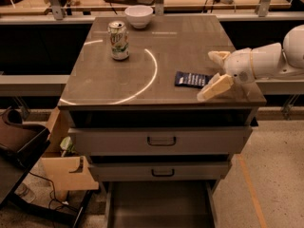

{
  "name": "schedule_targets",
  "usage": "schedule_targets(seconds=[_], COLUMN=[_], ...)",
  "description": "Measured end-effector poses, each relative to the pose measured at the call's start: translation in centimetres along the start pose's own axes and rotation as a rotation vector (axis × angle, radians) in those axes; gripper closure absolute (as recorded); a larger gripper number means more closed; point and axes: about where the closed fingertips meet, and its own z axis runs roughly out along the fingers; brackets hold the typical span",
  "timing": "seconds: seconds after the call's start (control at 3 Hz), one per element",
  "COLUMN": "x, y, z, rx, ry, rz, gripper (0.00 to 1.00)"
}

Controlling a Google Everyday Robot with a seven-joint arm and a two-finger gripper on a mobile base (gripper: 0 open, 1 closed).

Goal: Place rxbar blueberry into bottom drawer

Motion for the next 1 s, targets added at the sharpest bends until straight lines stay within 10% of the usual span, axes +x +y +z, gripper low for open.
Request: schedule_targets(seconds=[1.0], x=[2.0], y=[-0.3], z=[0.5], rx=[-0.003], ry=[-0.015], rz=[0.065], gripper=[0.61])
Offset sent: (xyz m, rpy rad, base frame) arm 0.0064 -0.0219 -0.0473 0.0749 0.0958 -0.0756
